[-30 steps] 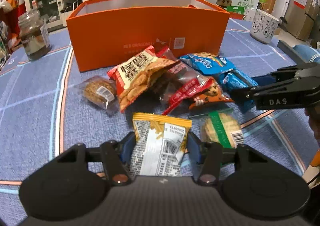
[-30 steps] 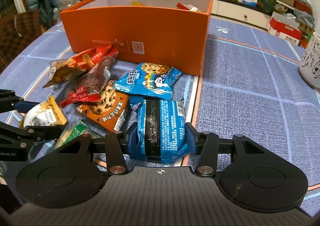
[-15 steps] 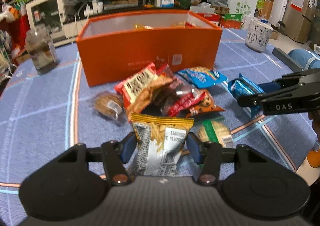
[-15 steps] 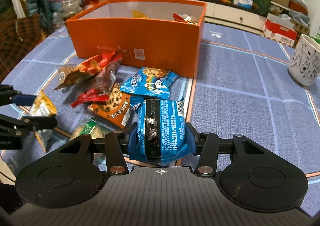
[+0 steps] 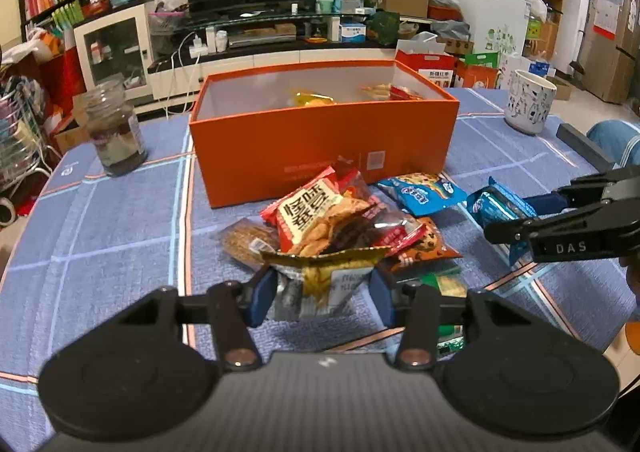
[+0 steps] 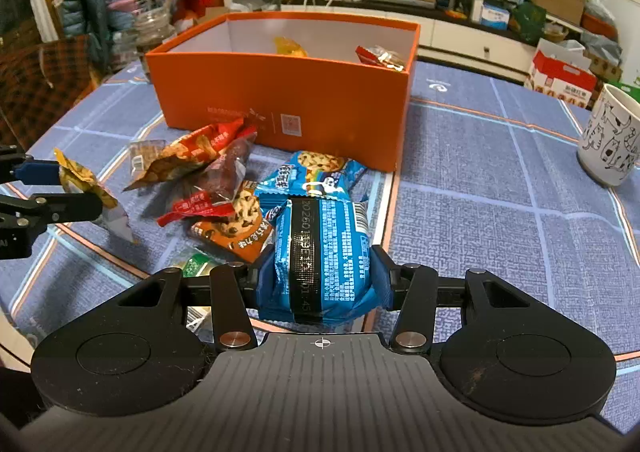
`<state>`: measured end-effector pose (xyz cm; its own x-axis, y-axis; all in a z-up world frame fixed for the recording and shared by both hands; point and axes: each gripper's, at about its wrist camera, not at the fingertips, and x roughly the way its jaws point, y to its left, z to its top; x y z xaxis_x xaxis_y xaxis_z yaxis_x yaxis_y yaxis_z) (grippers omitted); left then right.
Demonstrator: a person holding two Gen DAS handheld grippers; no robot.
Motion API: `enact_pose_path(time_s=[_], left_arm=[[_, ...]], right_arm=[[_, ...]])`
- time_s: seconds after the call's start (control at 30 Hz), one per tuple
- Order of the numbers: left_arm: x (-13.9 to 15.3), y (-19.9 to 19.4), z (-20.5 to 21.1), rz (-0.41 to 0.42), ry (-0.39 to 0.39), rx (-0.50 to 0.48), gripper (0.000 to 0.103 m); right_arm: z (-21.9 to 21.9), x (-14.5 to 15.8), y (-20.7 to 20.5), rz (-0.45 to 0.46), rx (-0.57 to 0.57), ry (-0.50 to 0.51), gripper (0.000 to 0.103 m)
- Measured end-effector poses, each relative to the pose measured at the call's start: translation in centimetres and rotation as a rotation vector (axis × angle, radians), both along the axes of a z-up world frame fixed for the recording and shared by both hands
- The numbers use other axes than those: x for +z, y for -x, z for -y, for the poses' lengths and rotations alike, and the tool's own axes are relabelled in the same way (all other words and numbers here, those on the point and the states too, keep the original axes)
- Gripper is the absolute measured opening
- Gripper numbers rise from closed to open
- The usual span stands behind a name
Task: Organize snacks
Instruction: 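Lift the chip bag and blue biscuit pack and carry them toward the orange box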
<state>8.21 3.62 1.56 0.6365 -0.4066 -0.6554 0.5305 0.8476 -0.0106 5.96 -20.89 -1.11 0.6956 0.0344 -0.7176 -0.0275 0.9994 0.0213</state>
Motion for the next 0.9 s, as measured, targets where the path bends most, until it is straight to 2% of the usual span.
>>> enact_pose_path(time_s=[0.2,0.43,0.67,0.9], left_arm=[[0.3,-0.1,-0.2,-0.002,0.015,0.009,0.048],[0.2,-1.0,0.0,-0.006,-0.03,0.061,0.048],[1.3,-1.0,0.2,0.048,-0.046,0.112,0.048],[2.7,-1.3,0.1,0.05,-0.026,0.155,0.048]], right_arm=[[0.2,0.0,0.0,0.003,-0.004,-0.002,0.035],[0.2,0.5,0.1,0.015,-0.005,-0.008,0.035],[0.0,1.6,0.5,0.039,0.001,-0.017,0.035],[-0.1,3.2,1.0,0.076,-0.007,-0.033,0.035]])
